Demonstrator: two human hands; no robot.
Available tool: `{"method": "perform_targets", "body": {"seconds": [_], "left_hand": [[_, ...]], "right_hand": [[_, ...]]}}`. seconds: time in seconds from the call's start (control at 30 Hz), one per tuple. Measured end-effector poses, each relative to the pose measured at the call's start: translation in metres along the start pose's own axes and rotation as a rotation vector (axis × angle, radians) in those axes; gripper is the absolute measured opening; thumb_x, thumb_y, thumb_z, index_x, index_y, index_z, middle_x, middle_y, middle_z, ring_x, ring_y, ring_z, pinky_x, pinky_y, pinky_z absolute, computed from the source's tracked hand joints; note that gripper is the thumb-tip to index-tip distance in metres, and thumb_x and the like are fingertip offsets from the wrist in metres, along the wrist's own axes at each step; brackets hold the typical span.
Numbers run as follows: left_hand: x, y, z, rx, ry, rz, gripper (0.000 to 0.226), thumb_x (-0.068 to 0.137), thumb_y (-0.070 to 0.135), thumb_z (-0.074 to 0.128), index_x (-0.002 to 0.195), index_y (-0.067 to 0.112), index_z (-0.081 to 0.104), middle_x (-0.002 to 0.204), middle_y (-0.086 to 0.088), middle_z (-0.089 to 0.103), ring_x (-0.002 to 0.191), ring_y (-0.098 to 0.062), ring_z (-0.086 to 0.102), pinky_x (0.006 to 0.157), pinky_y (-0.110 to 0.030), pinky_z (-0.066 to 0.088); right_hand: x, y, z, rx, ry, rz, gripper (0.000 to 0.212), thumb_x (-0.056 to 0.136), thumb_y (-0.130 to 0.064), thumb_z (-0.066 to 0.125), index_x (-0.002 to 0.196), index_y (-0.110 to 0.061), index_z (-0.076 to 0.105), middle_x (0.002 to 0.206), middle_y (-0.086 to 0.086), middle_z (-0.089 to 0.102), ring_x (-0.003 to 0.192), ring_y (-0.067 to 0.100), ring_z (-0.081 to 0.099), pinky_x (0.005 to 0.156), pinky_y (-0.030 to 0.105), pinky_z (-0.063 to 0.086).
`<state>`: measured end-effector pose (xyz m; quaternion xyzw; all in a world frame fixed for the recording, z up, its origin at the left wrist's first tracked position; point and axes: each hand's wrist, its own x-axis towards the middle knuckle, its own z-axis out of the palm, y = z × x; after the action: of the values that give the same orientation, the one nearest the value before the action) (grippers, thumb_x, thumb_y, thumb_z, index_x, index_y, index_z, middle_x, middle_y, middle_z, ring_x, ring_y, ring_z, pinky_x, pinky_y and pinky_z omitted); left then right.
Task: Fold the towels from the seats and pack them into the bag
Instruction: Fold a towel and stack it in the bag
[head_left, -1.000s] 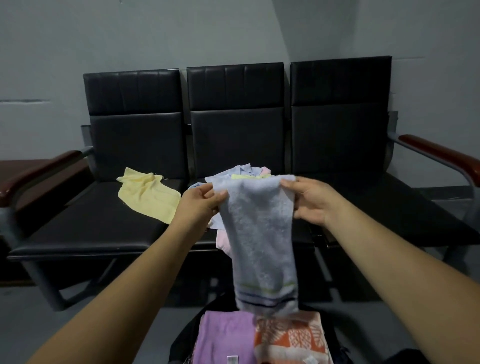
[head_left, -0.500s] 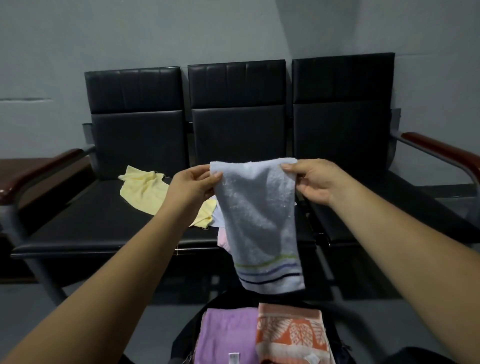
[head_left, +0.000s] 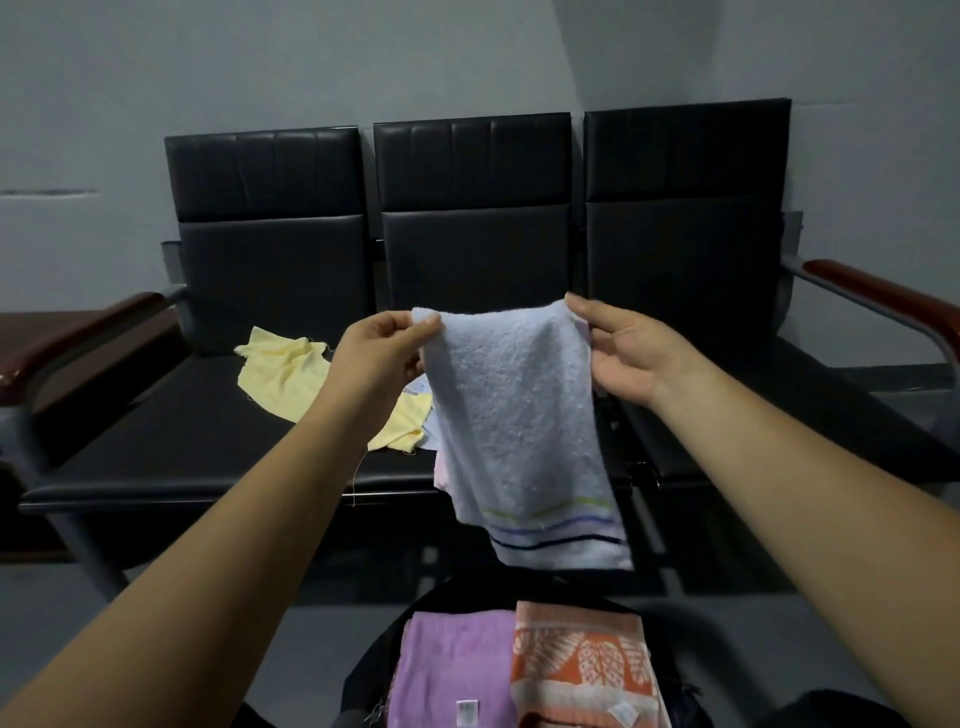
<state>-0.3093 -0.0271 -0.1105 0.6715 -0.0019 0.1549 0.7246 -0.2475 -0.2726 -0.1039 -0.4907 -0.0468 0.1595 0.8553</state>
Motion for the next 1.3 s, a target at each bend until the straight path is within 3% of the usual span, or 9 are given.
{"method": "perform_targets", "body": {"seconds": [0.13, 0.53, 0.67, 0.73, 0.83, 0.93, 1.07, 1.17, 1.3], "left_hand": [[0.000, -0.004, -0.005, 0.102, -0.005, 0.068, 0.017, 0.090, 0.009, 0.072, 0.107, 0.004, 0.071, 0.094, -0.011, 0.076, 0.088, -0.019, 0.073, 0.078, -0.025, 0.058], [-0.005, -0.014, -0.006, 0.054, 0.123, 0.140, 0.017, 0.087, 0.022, 0.077, 0.098, 0.010, 0.075, 0.091, -0.006, 0.076, 0.083, -0.013, 0.069, 0.080, -0.030, 0.054], [-0.008, -0.011, -0.001, 0.025, 0.092, 0.154, 0.016, 0.092, 0.020, 0.072, 0.104, 0.009, 0.071, 0.091, -0.009, 0.075, 0.076, -0.012, 0.067, 0.063, -0.022, 0.052], [-0.009, -0.010, 0.002, 0.054, 0.064, 0.167, 0.016, 0.094, 0.024, 0.069, 0.106, 0.014, 0.070, 0.092, -0.004, 0.074, 0.075, -0.009, 0.066, 0.059, -0.019, 0.050], [-0.012, -0.012, 0.007, 0.074, -0.065, 0.164, 0.020, 0.096, 0.025, 0.066, 0.116, 0.024, 0.071, 0.102, -0.006, 0.076, 0.094, -0.015, 0.071, 0.076, -0.025, 0.057], [-0.019, -0.011, 0.018, 0.157, -0.215, 0.174, 0.028, 0.097, 0.016, 0.064, 0.124, 0.015, 0.069, 0.105, -0.013, 0.074, 0.100, -0.019, 0.071, 0.090, -0.032, 0.057], [-0.022, -0.019, 0.019, 0.135, -0.289, 0.144, 0.042, 0.090, 0.023, 0.073, 0.131, 0.021, 0.061, 0.111, -0.012, 0.071, 0.109, -0.026, 0.069, 0.097, -0.038, 0.056], [-0.024, -0.033, 0.012, 0.133, -0.315, -0.065, 0.061, 0.076, 0.035, 0.085, 0.128, 0.022, 0.057, 0.112, -0.012, 0.072, 0.107, -0.030, 0.070, 0.089, -0.041, 0.056], [-0.033, -0.043, 0.008, 0.181, -0.416, -0.264, 0.037, 0.081, 0.035, 0.074, 0.109, 0.011, 0.074, 0.106, -0.008, 0.076, 0.095, -0.022, 0.072, 0.081, -0.037, 0.057]], "right_hand": [[0.002, 0.002, -0.006, -0.214, 0.132, -0.158, 0.015, 0.089, 0.001, 0.070, 0.103, 0.007, 0.071, 0.097, 0.020, 0.075, 0.096, 0.030, 0.074, 0.080, 0.035, 0.061], [0.000, 0.018, -0.006, -0.469, 0.242, -0.400, 0.013, 0.090, -0.020, 0.076, 0.098, -0.010, 0.076, 0.096, 0.008, 0.077, 0.090, 0.022, 0.074, 0.083, 0.033, 0.060], [-0.004, 0.021, -0.001, -0.407, 0.142, -0.423, 0.009, 0.093, -0.022, 0.072, 0.099, -0.016, 0.074, 0.084, 0.002, 0.074, 0.074, 0.014, 0.069, 0.060, 0.028, 0.053], [-0.005, 0.024, -0.001, -0.422, 0.019, -0.418, 0.029, 0.090, -0.028, 0.076, 0.118, -0.022, 0.069, 0.104, 0.002, 0.075, 0.094, 0.017, 0.072, 0.076, 0.035, 0.057], [-0.005, 0.032, 0.003, -0.573, -0.173, -0.388, 0.089, 0.074, -0.039, 0.089, 0.148, -0.034, 0.041, 0.142, -0.003, 0.058, 0.129, 0.017, 0.059, 0.101, 0.041, 0.053], [-0.004, 0.048, 0.014, -0.703, -0.187, -0.317, 0.117, 0.063, -0.039, 0.095, 0.155, -0.046, 0.022, 0.150, -0.005, 0.047, 0.133, 0.016, 0.053, 0.104, 0.042, 0.052], [-0.001, 0.059, 0.020, -0.567, -0.137, -0.288, 0.104, 0.067, -0.025, 0.093, 0.151, -0.038, 0.034, 0.139, 0.000, 0.059, 0.123, 0.022, 0.063, 0.098, 0.047, 0.056], [-0.004, 0.048, 0.021, -0.291, -0.080, -0.307, 0.075, 0.076, -0.004, 0.084, 0.139, -0.023, 0.049, 0.130, 0.007, 0.066, 0.113, 0.025, 0.069, 0.090, 0.040, 0.060], [-0.003, 0.032, 0.015, -0.212, 0.038, -0.247, 0.056, 0.079, -0.001, 0.081, 0.127, -0.017, 0.056, 0.119, 0.009, 0.071, 0.102, 0.021, 0.074, 0.082, 0.036, 0.061]]}}
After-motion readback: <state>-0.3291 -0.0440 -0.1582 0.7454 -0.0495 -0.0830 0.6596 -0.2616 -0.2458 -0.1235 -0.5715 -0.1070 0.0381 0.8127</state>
